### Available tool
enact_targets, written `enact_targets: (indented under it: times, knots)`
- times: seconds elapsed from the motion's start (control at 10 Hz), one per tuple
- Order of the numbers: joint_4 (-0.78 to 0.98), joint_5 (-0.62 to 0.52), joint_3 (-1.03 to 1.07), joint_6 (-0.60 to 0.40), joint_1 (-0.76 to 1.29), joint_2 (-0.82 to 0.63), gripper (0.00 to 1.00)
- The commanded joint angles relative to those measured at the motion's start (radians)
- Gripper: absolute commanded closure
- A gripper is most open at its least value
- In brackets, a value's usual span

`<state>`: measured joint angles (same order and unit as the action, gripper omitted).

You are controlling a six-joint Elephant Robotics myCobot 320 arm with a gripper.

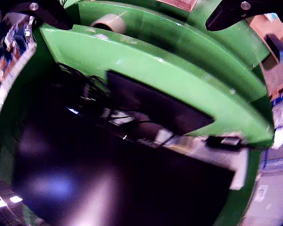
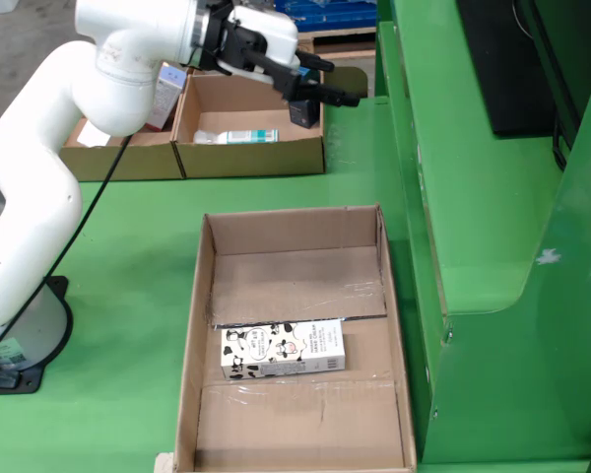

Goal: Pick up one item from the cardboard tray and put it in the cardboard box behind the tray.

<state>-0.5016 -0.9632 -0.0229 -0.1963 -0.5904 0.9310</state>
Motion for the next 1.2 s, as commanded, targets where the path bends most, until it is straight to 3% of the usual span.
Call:
enact_targets:
  times: [0.0, 0.1, 0.3, 0.4, 0.6, 1.1]
  knots:
    - [-0.157, -1.372, 0.709, 0.167, 0.31, 0.373, 0.0]
    - [0.001, -1.344, 1.002, 0.202, 0.294, 0.49, 0.0]
    - [0.019, -1.363, 1.397, 0.273, 0.328, 0.769, 0.0]
    - [-0.089, -1.379, 1.603, 0.33, 0.353, 0.992, 0.0]
    - [-0.425, -1.37, 1.784, 0.424, 0.374, 1.357, 0.0]
    - [-0.425, -1.37, 1.784, 0.424, 0.374, 1.357, 0.0]
